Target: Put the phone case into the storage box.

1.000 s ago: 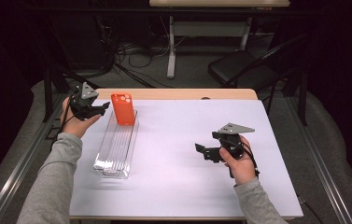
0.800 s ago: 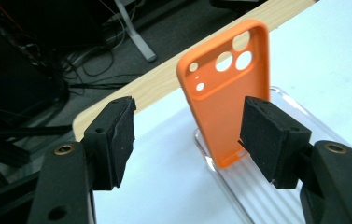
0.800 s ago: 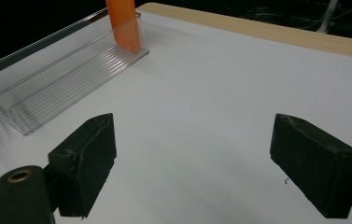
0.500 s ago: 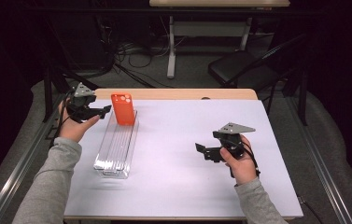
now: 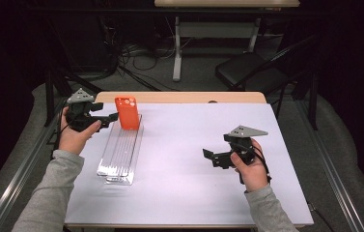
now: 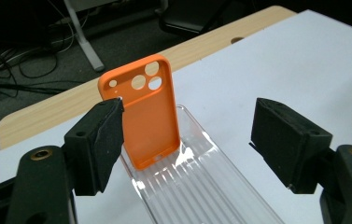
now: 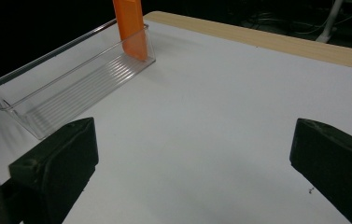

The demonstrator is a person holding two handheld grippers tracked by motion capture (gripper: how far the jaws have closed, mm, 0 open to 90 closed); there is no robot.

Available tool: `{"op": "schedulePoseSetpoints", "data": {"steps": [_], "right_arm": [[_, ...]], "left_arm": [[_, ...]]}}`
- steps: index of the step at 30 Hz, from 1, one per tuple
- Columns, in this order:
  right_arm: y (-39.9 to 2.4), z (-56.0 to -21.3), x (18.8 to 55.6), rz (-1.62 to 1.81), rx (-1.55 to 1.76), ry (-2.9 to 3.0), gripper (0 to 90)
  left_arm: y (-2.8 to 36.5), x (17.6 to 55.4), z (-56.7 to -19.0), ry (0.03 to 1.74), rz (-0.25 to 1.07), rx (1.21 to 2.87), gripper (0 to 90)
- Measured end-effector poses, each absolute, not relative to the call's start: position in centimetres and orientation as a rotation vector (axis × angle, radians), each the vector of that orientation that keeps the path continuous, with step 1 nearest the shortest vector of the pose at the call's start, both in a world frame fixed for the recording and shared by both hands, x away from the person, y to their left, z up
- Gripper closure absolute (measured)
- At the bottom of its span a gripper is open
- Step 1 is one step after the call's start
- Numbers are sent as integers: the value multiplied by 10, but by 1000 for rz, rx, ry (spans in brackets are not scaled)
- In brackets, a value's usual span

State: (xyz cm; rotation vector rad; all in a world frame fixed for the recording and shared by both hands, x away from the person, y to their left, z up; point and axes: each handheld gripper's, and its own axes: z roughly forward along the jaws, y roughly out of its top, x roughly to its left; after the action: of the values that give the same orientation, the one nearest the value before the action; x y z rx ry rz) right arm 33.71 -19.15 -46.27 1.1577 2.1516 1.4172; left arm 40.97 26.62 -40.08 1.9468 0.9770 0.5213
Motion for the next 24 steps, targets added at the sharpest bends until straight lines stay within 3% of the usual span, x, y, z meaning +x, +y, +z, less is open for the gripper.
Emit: {"op": "schedulePoseSetpoints", "data": {"steps": [7, 24], "right_arm": [[-194, -455, 330, 1416, 1140, 2130, 0], [-211, -459, 306, 1356, 1141, 2103, 0]], "left_arm": [[270, 395, -399, 945, 448, 1898, 168], [249, 357, -415, 867, 400, 1856, 137]]}}
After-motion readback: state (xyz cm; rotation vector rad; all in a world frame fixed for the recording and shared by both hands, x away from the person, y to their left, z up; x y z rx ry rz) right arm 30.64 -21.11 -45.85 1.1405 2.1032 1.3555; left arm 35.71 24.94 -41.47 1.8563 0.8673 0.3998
